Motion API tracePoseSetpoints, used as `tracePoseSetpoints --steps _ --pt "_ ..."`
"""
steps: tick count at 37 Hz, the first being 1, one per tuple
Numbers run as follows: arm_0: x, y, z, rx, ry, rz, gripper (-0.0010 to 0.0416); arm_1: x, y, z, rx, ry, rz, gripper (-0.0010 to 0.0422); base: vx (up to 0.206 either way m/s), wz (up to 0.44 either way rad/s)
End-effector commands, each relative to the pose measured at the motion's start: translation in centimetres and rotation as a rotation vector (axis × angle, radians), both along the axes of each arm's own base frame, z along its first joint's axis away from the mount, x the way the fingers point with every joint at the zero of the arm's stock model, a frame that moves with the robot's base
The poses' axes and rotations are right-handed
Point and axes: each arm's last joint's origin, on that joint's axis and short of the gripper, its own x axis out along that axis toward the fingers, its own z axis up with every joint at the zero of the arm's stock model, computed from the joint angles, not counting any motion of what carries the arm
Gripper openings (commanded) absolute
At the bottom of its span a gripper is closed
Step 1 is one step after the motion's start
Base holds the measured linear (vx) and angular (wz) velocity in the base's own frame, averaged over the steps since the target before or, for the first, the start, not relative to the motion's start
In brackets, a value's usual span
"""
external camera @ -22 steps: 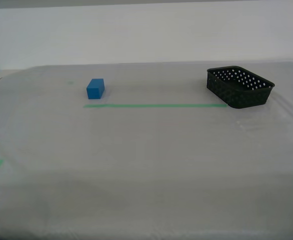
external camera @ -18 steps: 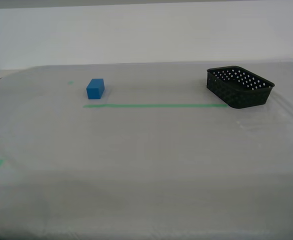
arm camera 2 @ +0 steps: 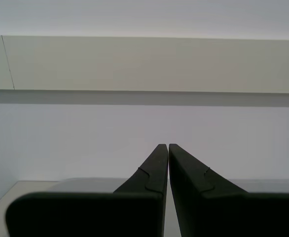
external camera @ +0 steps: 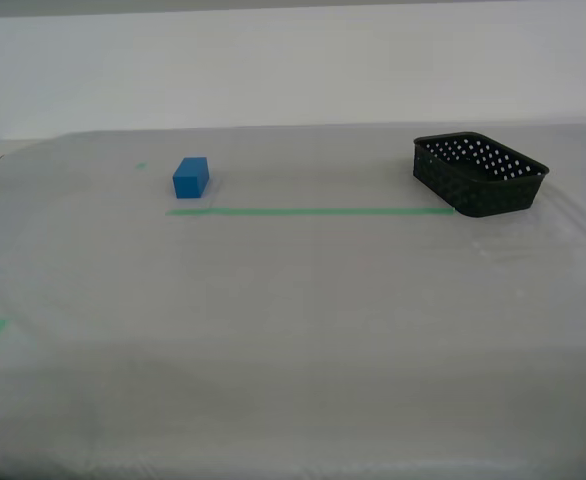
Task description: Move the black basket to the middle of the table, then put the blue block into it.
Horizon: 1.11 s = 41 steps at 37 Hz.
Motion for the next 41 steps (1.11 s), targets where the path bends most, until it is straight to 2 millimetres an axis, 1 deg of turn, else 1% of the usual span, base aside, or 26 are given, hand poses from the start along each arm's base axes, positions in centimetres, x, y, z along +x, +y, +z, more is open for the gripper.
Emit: tracePoseSetpoints --steps 1,21,27,35,41 --pt "0.0 0.0 0.1 0.0 -0.005 0.002 0.0 0.0 0.0 0.1 0.001 -0.006 0.0 0.0 0.0 0.0" --pt "0.0 0.0 -0.1 0.001 0.016 0.001 -0.0001 0.0 0.0 0.1 0.002 -0.006 0.001 0.0 0.0 0.0" --pt "0.2 0.0 -0.5 0.002 0.123 0.001 -0.0001 0.0 0.0 0.1 0.002 -0.006 0.001 0.0 0.0 0.0" --pt "0.5 0.0 0.2 0.004 0.223 0.001 -0.0001 0.0 0.0 0.1 0.002 -0.006 0.0 0.0 0.0 0.0" --pt "0.5 0.0 0.8 0.004 0.343 0.001 -0.0001 0.0 0.0 0.1 0.002 -0.006 0.001 0.0 0.0 0.0"
